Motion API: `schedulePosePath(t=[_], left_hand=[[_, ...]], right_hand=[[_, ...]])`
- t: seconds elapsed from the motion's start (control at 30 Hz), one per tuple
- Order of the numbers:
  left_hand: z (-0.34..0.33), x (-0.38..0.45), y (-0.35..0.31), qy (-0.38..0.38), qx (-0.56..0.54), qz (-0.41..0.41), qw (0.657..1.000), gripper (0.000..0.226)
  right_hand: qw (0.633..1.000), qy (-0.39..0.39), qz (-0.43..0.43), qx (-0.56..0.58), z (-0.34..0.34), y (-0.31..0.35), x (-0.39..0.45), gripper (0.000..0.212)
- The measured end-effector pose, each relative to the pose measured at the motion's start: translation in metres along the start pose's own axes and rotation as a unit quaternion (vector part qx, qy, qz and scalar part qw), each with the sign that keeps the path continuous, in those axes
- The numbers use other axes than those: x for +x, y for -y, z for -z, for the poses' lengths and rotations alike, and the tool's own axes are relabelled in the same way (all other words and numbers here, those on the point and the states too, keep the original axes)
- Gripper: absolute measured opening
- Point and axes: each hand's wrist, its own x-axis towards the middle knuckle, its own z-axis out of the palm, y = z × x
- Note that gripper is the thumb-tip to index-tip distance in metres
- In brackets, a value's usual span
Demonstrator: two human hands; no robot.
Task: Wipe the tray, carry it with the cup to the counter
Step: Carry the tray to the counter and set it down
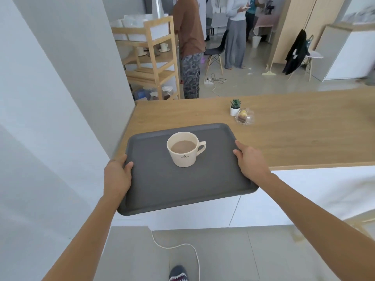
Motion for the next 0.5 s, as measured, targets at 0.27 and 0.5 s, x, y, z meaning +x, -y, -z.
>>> schedulePosePath(t=[0.27, 0.5], left_hand=[[-0.075, 0.105, -0.005, 0.034, -0.017, -0.023, 0.999, 0.037], [-0.128, 0.188, -0.018, 0.060, -0.017, -0.049, 0.997, 0.042]], right_hand=[[0.998, 0.003, -0.064, 0.000, -0.038, -0.024, 0.088, 0.046], [0.994, -0.010, -0.105, -0.007, -0.068, -0.042, 0.161, 0.046]])
